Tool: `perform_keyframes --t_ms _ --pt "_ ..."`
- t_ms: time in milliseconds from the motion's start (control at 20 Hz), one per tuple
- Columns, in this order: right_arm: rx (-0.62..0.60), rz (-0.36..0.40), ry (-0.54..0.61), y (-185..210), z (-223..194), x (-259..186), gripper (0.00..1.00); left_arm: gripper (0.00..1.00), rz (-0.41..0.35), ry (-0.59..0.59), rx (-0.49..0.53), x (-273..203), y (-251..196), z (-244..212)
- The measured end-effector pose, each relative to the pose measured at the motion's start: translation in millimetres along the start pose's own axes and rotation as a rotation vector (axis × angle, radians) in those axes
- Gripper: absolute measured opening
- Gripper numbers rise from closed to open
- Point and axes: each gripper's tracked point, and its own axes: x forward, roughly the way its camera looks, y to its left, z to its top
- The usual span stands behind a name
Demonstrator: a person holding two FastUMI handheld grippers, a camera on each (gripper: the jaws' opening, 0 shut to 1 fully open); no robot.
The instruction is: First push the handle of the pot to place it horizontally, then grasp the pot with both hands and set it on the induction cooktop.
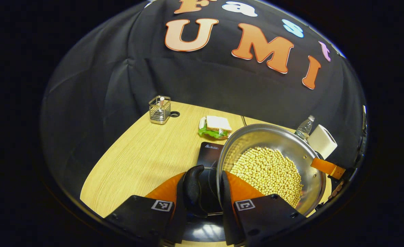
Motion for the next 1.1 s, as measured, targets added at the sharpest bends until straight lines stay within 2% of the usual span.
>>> perform_keyframes --t_ms 250,300,500,700,750,850,1050,1100 --pt "-0.007 -0.006 0.042 4 -19 27 0.45 0.55 0.007 0.045 -0.004 25 12 -14" --pt "-0.006 -0.010 0.054 3 -23 29 0.44 0.52 0.006 0.052 -0.005 24 10 -16" --pt "-0.012 -0.031 0.069 3 -31 34 0.45 0.53 -0.003 0.075 -0.004 27 7 -23" --pt "-0.016 -0.029 0.089 0 -34 33 0.54 0.60 -0.001 0.065 0.030 28 10 -23" --pt "-0.014 -0.019 0.086 3 -31 30 0.58 0.58 0.003 0.076 0.027 28 12 -24" --pt "-0.014 -0.011 0.050 4 -17 23 0.62 0.61 0.014 0.056 0.021 24 9 -18" --pt "-0.010 -0.011 0.009 -4 2 3 0.80 0.93 0.025 -0.026 0.065 15 8 5" --pt "-0.005 -0.013 0.001 -6 6 -2 0.83 0.92 0.025 -0.038 0.070 11 5 8"
